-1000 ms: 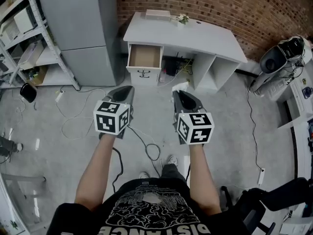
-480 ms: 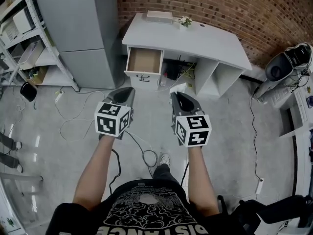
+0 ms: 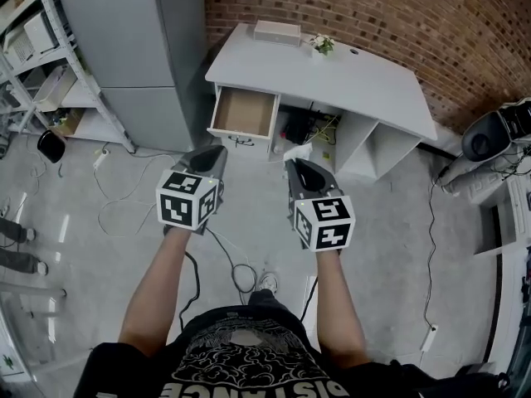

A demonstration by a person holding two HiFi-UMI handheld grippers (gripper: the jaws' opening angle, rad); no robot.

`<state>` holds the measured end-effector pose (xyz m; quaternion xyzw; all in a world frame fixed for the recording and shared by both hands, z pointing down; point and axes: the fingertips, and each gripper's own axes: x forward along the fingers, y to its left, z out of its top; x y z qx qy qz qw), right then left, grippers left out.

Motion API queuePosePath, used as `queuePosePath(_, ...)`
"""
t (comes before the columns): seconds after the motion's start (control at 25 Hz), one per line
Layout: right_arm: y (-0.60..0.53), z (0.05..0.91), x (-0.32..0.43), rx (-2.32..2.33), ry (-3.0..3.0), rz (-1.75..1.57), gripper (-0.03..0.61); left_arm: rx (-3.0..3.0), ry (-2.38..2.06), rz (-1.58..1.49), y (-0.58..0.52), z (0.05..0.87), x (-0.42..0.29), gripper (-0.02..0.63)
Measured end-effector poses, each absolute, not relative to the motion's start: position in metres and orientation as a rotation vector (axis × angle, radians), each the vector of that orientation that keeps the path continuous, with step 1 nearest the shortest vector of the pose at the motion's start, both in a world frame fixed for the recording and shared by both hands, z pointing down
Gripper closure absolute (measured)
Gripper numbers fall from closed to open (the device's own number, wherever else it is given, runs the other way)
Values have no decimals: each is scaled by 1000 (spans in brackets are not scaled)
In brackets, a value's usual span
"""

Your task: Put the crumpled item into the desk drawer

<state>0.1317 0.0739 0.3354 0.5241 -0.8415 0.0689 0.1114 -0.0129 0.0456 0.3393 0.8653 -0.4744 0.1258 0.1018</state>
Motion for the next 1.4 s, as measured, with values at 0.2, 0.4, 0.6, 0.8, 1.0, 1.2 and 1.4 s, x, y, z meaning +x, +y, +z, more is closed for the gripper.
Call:
queuePosePath(0.2,48,337,145,1491,-2495,214,561,2531,-1424,386,26,339,1,611)
queuePosePath(0.4,23,342,160,1448,-2515,237,561,2494,-1463,412,7,342,12,611)
queuePosePath(0.6,4,347,169,1392,-2538,255,561,2457,-1499,420,-9,347,22,611)
queuePosePath(0.8,-9,349,179,1370,-2556,274,560,2423,-1526,423,-18,352,28,611)
queuePosePath(1.0,-17,353,185,1335,-2574,286,560,2400,-1553,426,-23,353,35,611)
queuePosePath(1.2,-23,356,185,1307,-2589,293,560,2373,-1584,437,-24,354,31,611)
queuePosePath(1.4,-29,358,181,1278,-2610,296,560,2356,-1615,453,-24,354,25,611)
